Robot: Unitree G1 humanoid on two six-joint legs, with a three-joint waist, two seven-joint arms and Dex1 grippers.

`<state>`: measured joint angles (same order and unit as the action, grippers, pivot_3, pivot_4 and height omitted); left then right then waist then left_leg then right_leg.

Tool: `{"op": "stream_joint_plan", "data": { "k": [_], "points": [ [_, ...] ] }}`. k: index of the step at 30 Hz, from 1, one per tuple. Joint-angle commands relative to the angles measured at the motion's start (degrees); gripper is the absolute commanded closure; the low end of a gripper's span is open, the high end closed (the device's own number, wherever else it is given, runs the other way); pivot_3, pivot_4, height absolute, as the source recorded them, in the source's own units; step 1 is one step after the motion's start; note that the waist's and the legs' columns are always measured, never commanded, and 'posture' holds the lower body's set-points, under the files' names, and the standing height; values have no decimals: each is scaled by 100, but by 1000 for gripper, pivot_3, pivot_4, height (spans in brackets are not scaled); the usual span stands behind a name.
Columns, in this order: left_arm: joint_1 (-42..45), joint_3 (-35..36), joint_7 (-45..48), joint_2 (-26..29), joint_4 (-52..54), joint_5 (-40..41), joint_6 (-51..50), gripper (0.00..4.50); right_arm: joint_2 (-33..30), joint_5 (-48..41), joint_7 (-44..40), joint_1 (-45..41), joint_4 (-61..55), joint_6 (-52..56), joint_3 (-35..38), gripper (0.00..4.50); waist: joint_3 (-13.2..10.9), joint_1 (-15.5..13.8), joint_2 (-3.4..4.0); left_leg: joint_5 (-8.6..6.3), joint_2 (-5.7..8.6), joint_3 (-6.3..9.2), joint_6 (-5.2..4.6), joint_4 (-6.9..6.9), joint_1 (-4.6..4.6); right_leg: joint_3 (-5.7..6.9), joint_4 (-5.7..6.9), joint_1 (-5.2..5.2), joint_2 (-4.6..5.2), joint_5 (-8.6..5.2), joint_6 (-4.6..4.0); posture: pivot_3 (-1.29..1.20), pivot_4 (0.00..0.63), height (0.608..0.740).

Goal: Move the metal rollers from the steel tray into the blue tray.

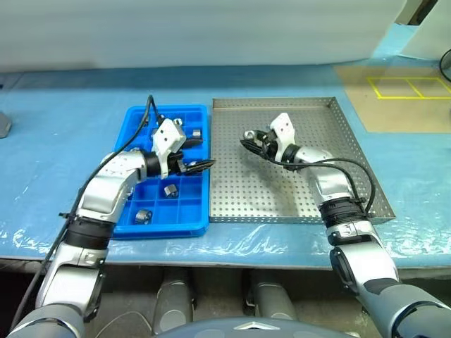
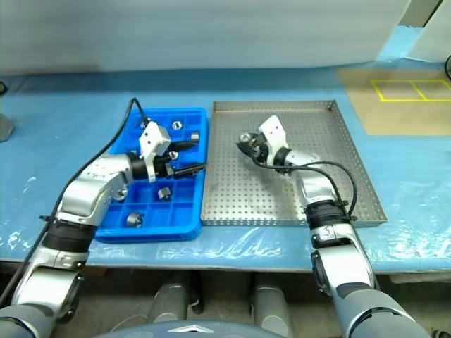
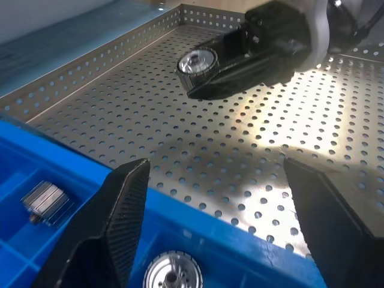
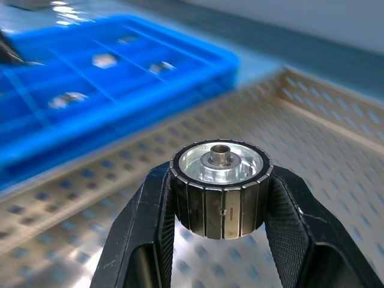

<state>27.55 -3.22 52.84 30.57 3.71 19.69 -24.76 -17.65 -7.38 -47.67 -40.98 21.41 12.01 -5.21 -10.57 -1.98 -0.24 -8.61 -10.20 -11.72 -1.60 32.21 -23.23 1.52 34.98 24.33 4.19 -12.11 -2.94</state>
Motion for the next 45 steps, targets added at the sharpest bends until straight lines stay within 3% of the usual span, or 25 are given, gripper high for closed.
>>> {"op": "stream_joint_plan", "data": {
  "k": [1,8,15,20,29,35,41,45],
  "points": [
    [-238,470,-94,278,659,274,-210,732,62,-351,-568,-3,-816,454,-336,2816,0,-53,0,0,-1,0,1,-1,1,0,-1,0,0,0,0,30,150,740],
    [-1438,1345,-551,824,1828,494,-695,732,37,-425,-1709,-171,-1026,536,-1060,2816,-1,-236,0,2,0,3,6,-18,1,2,-16,0,0,-1,2,201,150,740],
    [-2679,2169,-1179,810,3083,848,-1237,732,-78,-281,-2724,-209,-923,382,-1677,2816,-3,-509,-5,4,1,9,10,-30,4,4,-20,-2,1,-2,3,317,150,740],
    [-2912,2174,-1495,730,3337,950,-1329,732,-191,-336,-3085,-54,-1026,517,-1907,2816,-3,-715,-5,5,2,13,12,-32,5,5,-20,-3,1,-4,6,353,150,740],
    [-2786,1857,-1652,736,3448,1116,-1430,732,-182,-340,-3134,55,-1023,583,-1967,2816,-3,-811,-6,8,4,17,16,-32,9,3,-16,-3,0,-7,12,328,150,740],
    [-2595,1683,-1599,775,3213,1074,-1341,732,-137,-299,-2810,93,-1054,653,-1855,853,-3,-805,-6,8,6,17,16,-32,7,3,-18,-3,0,-5,8,295,150,740],
    [-2129,1446,-1562,760,2780,926,-1146,732,-176,-179,-2317,2,-925,425,-1615,853,-2,-797,-6,10,6,18,20,-32,10,3,-14,-4,0,-5,9,235,150,740],
    [-1648,949,-1601,750,1978,293,-664,732,-127,-257,-1782,-68,-976,546,-1216,853,-2,-739,-7,12,8,18,22,-26,12,1,-9,-6,0,-4,10,136,150,740]
  ]
}}
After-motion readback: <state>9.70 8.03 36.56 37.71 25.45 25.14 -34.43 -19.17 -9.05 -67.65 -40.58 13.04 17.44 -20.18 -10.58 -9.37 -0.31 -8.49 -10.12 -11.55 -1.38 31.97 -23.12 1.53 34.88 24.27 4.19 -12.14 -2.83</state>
